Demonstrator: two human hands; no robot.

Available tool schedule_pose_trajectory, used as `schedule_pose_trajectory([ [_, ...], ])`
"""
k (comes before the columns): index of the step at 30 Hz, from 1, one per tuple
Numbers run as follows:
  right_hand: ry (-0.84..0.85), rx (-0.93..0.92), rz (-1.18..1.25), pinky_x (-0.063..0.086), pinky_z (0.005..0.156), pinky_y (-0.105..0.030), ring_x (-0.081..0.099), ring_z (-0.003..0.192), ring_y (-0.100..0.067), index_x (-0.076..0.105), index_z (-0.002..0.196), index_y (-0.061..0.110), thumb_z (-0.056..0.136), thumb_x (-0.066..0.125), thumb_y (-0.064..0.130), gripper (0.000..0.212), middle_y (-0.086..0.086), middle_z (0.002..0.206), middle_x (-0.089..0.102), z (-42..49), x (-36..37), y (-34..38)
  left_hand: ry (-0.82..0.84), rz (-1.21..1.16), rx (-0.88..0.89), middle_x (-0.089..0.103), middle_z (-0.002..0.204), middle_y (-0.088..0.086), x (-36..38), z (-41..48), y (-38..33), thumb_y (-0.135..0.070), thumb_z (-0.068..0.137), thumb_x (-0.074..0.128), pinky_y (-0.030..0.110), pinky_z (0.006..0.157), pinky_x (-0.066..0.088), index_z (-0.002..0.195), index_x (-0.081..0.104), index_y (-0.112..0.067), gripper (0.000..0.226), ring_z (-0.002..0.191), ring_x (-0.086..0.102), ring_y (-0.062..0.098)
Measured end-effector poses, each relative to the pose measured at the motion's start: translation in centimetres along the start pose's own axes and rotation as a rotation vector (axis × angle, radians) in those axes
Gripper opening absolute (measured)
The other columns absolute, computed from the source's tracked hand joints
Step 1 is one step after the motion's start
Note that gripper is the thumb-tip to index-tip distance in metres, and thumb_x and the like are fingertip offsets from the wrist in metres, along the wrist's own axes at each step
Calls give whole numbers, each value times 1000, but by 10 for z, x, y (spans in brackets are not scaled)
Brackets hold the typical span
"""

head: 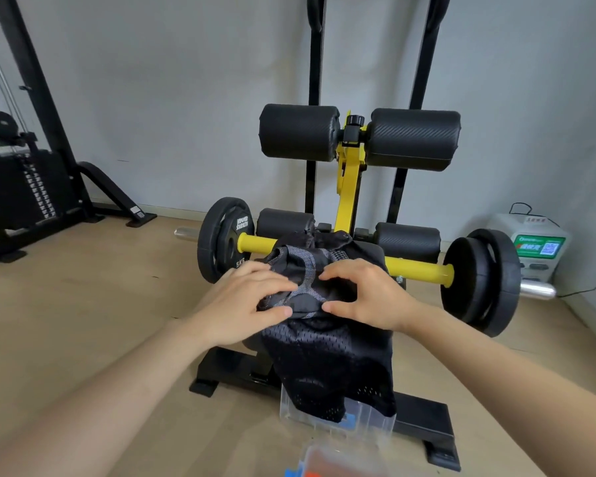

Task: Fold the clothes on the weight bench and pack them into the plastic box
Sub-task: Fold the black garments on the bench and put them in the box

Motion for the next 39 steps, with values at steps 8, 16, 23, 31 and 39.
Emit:
schedule_pose_trajectory([
  [8, 37, 82, 74, 24, 114, -20, 38, 140, -9, 53, 140, 24, 94, 60, 43, 49, 4, 150, 45, -12, 4, -26, -159, 276, -260, 60, 76, -15, -22, 5, 15, -74, 89, 21, 35, 86, 42, 81, 68, -38, 60, 88, 54, 13],
  [16, 39, 126, 4, 28, 109, -20, 46, 133, -13, 56, 138, 20, 97, 58, 37, 44, 3, 142, 53, -12, 11, -35, -92, 117, 15, 51, 145, -15, -2, 40, -25, -56, 97, 45, 42, 113, 33, 137, 57, -37, 46, 138, 40, 11],
  [23, 49, 151, 56, 26, 105, -12, 49, 127, -10, 61, 130, 21, 90, 68, 40, 46, 4, 135, 55, -9, 12, -40, 294, 189, -248, 4, 168, -9, 33, 45, 5, -86, 84, 17, 47, 123, 8, 156, 14, -47, 82, 155, 2, 18],
  [31, -261, 494, 301, 42, 64, -17, 57, 66, -4, 74, 95, 14, 85, 74, 25, 15, -1, 81, 71, -6, -19, -73, 263, 54, -240, -1, 167, -14, 37, 30, 22, -102, 61, 8, 47, 123, 8, 156, 11, -47, 110, 154, -4, 11],
  [39, 2, 608, 353, 36, 56, -23, 46, 61, -14, 68, 71, 4, 82, 76, 42, 41, -1, 65, 54, -6, 5, -67, 282, 68, -214, -8, 167, -14, 41, 20, 25, -107, 51, 11, 44, 124, 9, 158, 3, -43, 125, 154, -8, 10],
])
Point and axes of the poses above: each hand's wrist, its own z-axis towards the middle knuckle, its own x-axis out of the palm, y = z × x, the point moved 7 cm from there along z, towards the middle knuckle
